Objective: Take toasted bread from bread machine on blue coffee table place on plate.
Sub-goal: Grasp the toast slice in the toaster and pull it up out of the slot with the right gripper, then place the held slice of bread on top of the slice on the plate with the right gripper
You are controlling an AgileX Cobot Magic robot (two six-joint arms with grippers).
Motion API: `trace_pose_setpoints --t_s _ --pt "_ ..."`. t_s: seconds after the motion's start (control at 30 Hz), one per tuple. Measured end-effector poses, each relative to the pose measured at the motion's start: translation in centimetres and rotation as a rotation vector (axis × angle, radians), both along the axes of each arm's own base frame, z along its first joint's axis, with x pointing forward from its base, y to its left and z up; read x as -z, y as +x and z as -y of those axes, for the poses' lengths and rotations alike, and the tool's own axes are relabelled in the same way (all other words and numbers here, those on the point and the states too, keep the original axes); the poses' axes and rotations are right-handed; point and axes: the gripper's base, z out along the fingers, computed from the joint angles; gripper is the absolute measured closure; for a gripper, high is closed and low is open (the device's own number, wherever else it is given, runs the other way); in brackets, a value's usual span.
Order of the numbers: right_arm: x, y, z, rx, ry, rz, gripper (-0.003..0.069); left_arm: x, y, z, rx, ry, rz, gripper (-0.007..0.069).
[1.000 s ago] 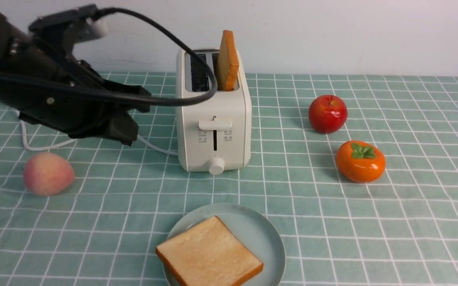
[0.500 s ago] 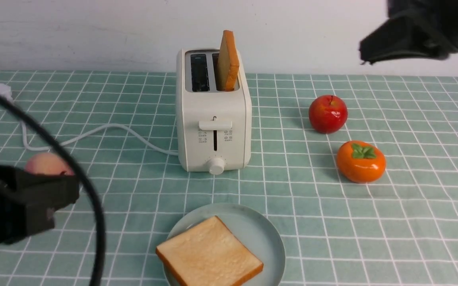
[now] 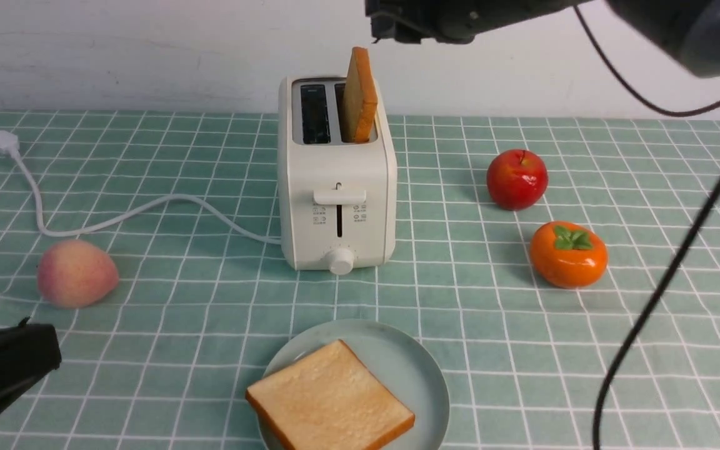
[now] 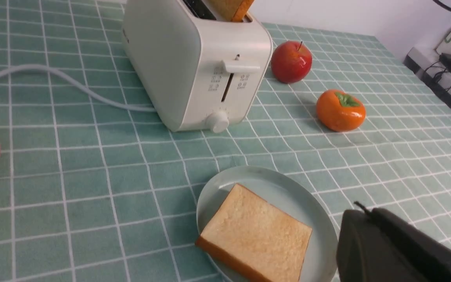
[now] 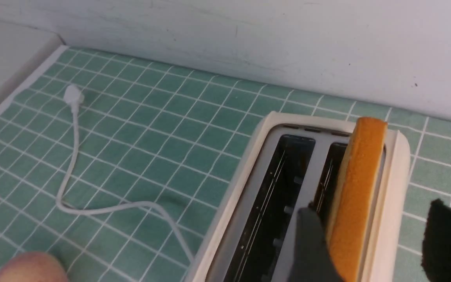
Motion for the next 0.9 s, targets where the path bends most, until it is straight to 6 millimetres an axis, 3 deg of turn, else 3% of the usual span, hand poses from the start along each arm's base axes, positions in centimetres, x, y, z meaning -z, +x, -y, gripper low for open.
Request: trace_pose_setpoints --t_s 0.17,0.3,0.4,0.53,0.57,0.6,0.7,0.8,0.83,0.87,0.9 --pt "4.3 2.3 -1.0 0.009 -0.025 -0.049 0.0134 0.3 -0.2 0.1 0.018 0.017 -0.036 0.0638" --pt "6.4 3.0 -1.3 0.01 -0.04 -0.083 0.0115 0.4 -0.2 0.1 0.017 0.024 -0.037 0.0638" --pt "7.7 3.4 -1.5 0.01 -0.05 -0.103 0.0176 0.2 -0.1 0.0 0.009 0.018 -0.019 0.0638" --pt "7.8 3.5 -1.6 0.009 -0.044 -0.106 0.0394 0.1 0.0 0.0 0.001 0.012 -0.004 0.0638" --pt "7.2 3.2 -1.6 0.007 -0.04 -0.097 0.0528 0.1 0.0 0.0 0.001 0.013 -0.001 0.0638" --pt "6.6 3.0 -1.5 0.006 -0.036 -0.088 0.0573 0.1 0.0 0.0 0.0 0.014 -0.001 0.0638" --pt "4.0 2.1 -1.1 0.005 -0.022 -0.045 0.0566 0.1 0.0 -0.1 -0.002 0.02 0.001 0.0638" --pt "-2.9 -1.3 0.6 -0.009 -0.001 0.054 0.0562 0.1 0.0 -0.1 -0.002 0.022 0.002 0.0638" --pt "-2.9 -1.3 0.6 -0.009 -0.001 0.054 0.0562 0.1 0.0 -0.1 -0.002 0.022 0.002 0.0638" --pt "-7.1 -4.1 2.2 -0.014 0.008 0.105 0.0562 0.1 0.0 -0.1 -0.003 0.023 0.003 0.0638" --pt "-9.0 -5.7 3.2 -0.017 0.01 0.12 0.0562 0.1 0.0 -0.1 -0.004 0.023 0.004 0.0638"
